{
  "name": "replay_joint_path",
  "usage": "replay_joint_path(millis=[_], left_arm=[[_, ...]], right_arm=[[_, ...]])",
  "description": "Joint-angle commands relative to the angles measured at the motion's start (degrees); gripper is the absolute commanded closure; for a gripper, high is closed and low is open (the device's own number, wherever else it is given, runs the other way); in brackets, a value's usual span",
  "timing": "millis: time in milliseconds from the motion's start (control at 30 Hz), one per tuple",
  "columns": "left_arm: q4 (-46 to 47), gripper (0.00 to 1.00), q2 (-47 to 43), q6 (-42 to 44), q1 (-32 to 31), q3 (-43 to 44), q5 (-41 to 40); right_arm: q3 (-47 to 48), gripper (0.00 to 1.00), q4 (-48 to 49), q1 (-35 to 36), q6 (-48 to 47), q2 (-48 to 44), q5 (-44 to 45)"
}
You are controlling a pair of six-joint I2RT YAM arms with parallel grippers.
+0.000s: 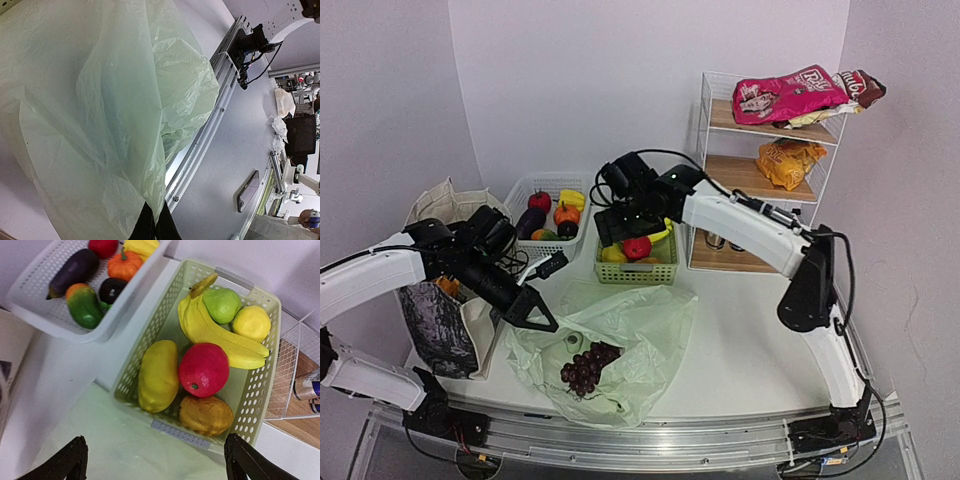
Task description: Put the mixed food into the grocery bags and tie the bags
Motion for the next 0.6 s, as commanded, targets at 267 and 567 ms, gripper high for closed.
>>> replay_joint_path(millis=[267,567], left_arm=[[1.8,1.00,-1.0,-0.3,-0.1,-0.1,1.4],[2.3,1.00,-0.8,-1.0,-0.1,0.2,1.6]], right_arm=[[7.6,0.04,8.8,-7.4,1.6,15.3,2.9],[5.2,0.07,19.4,-9.0,-0.8,19.2,2.2]])
